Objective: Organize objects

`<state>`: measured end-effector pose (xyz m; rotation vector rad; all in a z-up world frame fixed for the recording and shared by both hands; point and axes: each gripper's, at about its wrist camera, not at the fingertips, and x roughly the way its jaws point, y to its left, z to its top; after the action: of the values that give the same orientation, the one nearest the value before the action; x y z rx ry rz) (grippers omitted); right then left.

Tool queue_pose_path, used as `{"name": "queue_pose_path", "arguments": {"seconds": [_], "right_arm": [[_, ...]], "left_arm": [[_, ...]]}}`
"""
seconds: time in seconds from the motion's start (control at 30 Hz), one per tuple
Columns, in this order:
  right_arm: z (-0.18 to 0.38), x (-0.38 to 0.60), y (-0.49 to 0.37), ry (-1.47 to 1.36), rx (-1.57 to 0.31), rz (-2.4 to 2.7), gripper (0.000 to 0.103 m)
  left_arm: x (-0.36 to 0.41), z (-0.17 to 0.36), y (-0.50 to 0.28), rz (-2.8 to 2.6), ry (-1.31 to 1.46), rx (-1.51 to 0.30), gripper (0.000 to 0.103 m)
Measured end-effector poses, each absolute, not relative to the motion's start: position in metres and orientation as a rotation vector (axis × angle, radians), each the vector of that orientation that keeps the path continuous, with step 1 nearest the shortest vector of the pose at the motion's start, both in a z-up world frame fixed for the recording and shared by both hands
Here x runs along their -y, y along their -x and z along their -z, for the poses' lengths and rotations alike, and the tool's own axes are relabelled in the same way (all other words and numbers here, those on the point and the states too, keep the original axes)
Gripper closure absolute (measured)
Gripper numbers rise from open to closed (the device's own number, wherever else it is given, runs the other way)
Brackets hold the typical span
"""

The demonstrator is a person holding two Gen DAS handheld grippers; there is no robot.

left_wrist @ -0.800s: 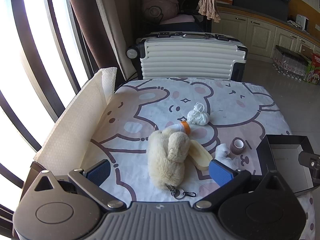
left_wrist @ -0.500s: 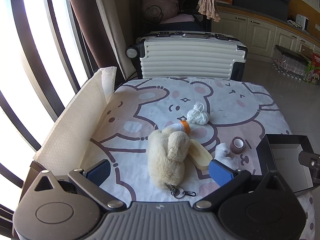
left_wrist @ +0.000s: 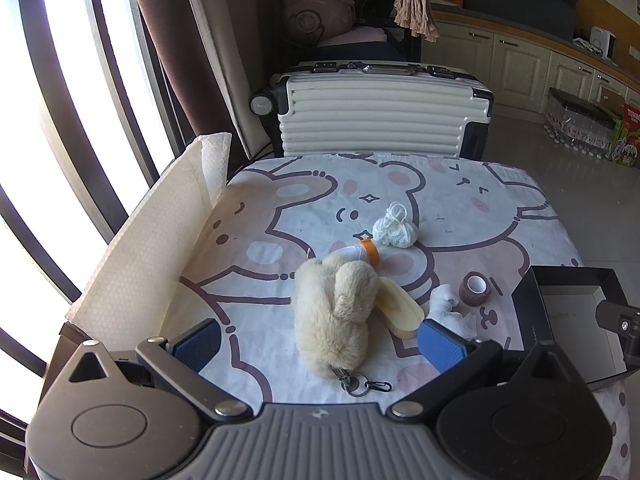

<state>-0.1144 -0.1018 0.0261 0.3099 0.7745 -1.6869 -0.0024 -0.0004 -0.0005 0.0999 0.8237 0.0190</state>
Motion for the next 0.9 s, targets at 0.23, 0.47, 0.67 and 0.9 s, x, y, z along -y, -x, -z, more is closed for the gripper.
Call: {"name": "queue_pose_path", "arguments": {"seconds": [0.23,0.47,0.67,0.9], "right_arm": [[-0.0241,0.1037,0.1132,-0.321,-0.773,1.736,0.0],[-0.0259,0.101,0.112,-0.336,-0.774,1.816,0.0],[-0.0262,0.1009,0.1118,-0.341,-0.773,1.835,0.0],[-0.0263,0.1008,0.1109,-0.361,-0.771,1.915,0.0]], "left_arm": [[0.0014,0.0024,0.0027,-0.013,-0.103,-0.827,0.0],[0.0014,0.0027,0.0021,0.007,-0.106,-0.828,0.0],[0.0008,0.0028,0.0024,0.014,-0.105,-0.828,0.0],[0.0011,0.0033,0.0022,0.023,-0.108,-0.83,0.0]]}}
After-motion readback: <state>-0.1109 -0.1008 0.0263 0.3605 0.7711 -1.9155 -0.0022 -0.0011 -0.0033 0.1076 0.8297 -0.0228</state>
